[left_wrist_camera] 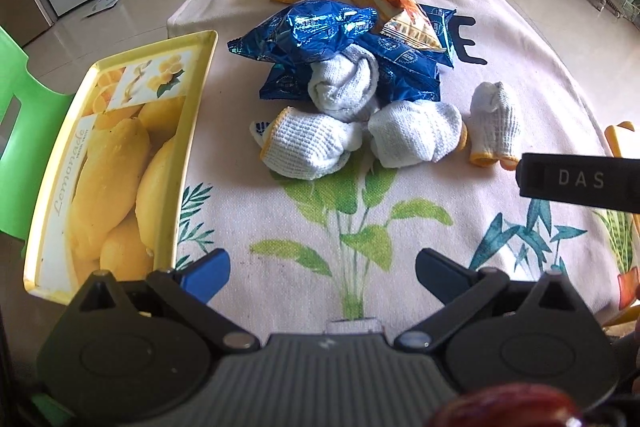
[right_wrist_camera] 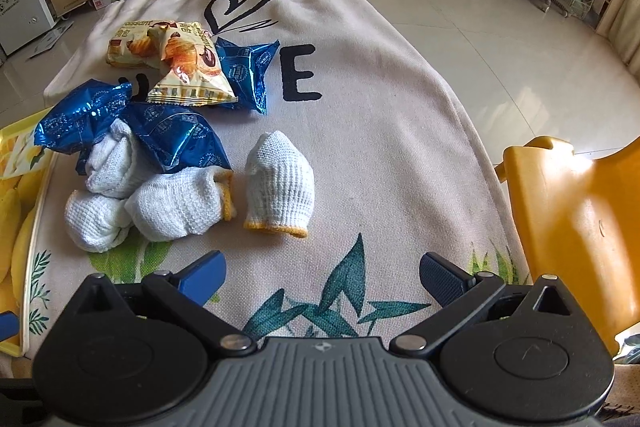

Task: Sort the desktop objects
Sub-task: 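Lower the left tool onto a blue pack while the right tool lowers onto a white glove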

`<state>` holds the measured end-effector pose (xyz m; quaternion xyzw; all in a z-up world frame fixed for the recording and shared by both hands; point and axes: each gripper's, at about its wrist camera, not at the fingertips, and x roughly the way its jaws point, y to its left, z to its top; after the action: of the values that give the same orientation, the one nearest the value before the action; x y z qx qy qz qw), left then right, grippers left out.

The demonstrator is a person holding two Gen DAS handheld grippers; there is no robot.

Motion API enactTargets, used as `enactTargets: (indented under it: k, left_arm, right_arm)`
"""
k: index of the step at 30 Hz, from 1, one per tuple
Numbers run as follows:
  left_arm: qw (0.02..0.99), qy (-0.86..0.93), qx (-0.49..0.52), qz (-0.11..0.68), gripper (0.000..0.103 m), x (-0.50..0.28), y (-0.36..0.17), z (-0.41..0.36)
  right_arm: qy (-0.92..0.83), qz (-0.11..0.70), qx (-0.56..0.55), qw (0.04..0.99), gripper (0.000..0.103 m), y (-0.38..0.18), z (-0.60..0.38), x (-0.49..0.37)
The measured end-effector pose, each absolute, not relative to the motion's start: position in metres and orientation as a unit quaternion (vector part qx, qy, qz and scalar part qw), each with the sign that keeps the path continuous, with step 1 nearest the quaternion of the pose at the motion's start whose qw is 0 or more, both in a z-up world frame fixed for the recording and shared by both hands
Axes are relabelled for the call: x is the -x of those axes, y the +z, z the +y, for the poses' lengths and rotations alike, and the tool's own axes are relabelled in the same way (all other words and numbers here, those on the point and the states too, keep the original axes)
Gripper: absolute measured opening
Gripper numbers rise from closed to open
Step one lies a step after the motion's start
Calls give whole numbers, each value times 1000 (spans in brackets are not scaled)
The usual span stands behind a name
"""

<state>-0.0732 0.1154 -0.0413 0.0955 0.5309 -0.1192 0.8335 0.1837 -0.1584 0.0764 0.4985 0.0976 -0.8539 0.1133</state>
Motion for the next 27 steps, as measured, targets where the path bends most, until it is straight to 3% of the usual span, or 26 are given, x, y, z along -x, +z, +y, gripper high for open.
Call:
enactTargets:
  k: [27]
  left_arm:
    - [838,-139,-78,522,103,86,-16,112]
  right_arm:
    - [-851,51,-512,103,100,83,-150,-189]
